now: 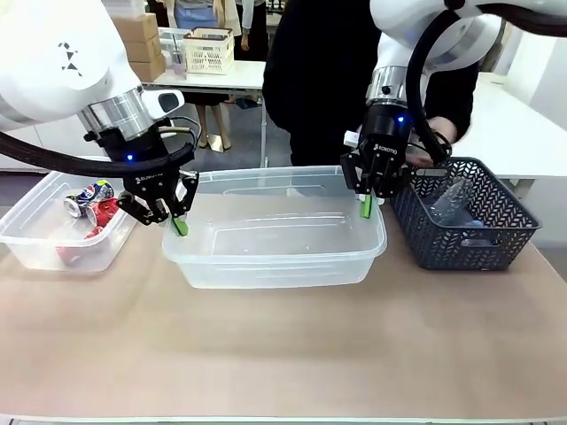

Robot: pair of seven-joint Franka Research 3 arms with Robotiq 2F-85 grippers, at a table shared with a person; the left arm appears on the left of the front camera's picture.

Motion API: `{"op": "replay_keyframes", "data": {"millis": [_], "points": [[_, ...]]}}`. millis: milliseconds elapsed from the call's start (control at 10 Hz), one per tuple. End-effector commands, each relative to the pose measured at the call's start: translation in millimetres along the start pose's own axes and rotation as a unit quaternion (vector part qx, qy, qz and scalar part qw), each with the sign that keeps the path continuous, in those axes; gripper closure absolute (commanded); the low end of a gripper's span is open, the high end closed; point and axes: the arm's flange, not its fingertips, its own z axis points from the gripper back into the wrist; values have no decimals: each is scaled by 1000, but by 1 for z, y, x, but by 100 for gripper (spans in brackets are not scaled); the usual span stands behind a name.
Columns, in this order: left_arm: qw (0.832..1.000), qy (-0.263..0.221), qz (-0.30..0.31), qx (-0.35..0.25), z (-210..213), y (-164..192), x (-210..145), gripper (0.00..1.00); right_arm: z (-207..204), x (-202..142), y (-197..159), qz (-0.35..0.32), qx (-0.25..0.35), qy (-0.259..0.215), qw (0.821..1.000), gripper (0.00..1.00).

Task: Sort the waste into each basket.
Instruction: Offer the picked Organizing box to the human.

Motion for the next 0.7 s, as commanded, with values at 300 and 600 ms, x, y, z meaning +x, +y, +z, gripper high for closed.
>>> {"op": "replay_keyframes", "data": {"millis": [300, 600], "points": [[1000, -8, 8, -4, 2, 3, 0, 94, -1, -3, 3, 4, 4, -3, 1000, 95], [1000, -8, 8, -4, 2, 3, 0, 94, -1, -3, 3, 4, 4, -3, 1000, 95]]}}
